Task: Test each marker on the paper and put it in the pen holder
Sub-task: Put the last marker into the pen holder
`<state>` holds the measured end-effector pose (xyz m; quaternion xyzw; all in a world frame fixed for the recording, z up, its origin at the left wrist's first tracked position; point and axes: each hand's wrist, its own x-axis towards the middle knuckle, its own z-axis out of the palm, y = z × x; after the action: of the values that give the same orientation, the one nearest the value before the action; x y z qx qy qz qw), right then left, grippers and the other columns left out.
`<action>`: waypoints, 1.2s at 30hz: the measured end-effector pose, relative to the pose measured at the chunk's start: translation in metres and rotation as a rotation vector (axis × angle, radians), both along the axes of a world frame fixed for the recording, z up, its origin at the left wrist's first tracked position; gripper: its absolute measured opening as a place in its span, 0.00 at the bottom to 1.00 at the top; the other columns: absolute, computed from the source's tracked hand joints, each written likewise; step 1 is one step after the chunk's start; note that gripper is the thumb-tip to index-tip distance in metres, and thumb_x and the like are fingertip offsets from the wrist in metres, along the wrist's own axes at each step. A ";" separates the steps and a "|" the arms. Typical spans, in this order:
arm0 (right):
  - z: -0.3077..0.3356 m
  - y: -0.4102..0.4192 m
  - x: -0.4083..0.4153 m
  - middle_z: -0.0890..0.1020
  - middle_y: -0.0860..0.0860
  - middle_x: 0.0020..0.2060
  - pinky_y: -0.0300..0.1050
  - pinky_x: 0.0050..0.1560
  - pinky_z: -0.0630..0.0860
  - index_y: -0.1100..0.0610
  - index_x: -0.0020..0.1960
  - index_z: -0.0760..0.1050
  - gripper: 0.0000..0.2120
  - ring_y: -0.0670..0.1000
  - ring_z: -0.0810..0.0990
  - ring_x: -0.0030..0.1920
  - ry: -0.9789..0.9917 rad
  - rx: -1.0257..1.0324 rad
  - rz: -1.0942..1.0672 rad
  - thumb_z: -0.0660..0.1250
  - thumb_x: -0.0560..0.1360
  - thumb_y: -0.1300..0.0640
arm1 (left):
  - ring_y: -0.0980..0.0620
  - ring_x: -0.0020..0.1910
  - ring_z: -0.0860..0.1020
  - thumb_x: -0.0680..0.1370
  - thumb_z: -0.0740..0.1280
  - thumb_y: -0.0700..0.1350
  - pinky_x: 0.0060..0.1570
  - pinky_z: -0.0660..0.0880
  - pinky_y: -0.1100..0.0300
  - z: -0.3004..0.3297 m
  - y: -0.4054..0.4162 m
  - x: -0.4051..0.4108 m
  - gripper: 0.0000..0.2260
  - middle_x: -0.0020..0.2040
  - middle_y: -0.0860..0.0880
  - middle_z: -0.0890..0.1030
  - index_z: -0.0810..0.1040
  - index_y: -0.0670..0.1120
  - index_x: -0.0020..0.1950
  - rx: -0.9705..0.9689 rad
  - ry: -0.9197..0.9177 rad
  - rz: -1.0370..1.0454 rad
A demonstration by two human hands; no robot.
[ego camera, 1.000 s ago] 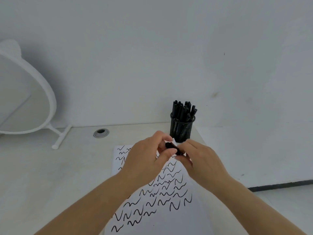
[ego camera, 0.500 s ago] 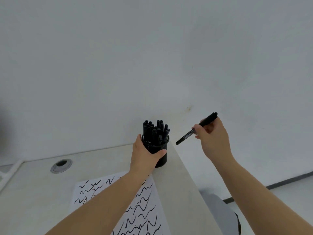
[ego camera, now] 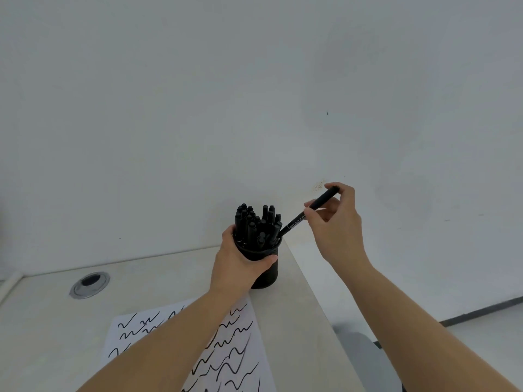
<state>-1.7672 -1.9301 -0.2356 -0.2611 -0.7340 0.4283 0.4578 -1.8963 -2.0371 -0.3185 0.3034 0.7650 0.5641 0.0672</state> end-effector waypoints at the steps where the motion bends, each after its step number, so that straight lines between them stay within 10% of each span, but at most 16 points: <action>1: 0.000 0.000 -0.002 0.82 0.43 0.42 0.40 0.38 0.72 0.44 0.56 0.62 0.20 0.38 0.79 0.37 -0.003 0.011 0.002 0.67 0.72 0.60 | 0.60 0.50 0.73 0.58 0.77 0.56 0.47 0.68 0.66 0.000 -0.001 -0.002 0.41 0.50 0.64 0.72 0.60 0.57 0.66 -0.011 0.010 -0.003; 13: -0.015 -0.012 -0.027 0.80 0.48 0.37 0.49 0.39 0.80 0.42 0.51 0.63 0.16 0.45 0.82 0.29 -0.028 0.037 0.093 0.62 0.74 0.61 | 0.60 0.50 0.73 0.57 0.75 0.58 0.40 0.66 0.71 0.003 -0.012 -0.009 0.41 0.49 0.65 0.73 0.58 0.58 0.66 -0.071 0.027 -0.054; 25: 0.007 0.005 -0.023 0.75 0.51 0.28 0.43 0.28 0.65 0.55 0.45 0.65 0.03 0.48 0.68 0.26 -0.202 0.356 0.081 0.54 0.77 0.59 | 0.65 0.48 0.72 0.59 0.75 0.57 0.40 0.65 0.75 0.002 -0.014 -0.011 0.41 0.48 0.69 0.72 0.58 0.60 0.65 -0.067 0.018 -0.078; 36: -0.032 -0.003 -0.032 0.79 0.50 0.31 0.48 0.41 0.75 0.56 0.43 0.73 0.12 0.50 0.78 0.36 -0.328 0.233 0.189 0.53 0.80 0.56 | 0.64 0.50 0.73 0.58 0.75 0.57 0.42 0.66 0.73 0.002 -0.013 -0.011 0.41 0.52 0.65 0.73 0.57 0.60 0.65 -0.085 0.028 -0.081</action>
<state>-1.7996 -1.9330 -0.2677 -0.2026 -0.8645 0.3332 0.3171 -1.9069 -2.0501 -0.3166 0.3389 0.7762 0.5236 0.0919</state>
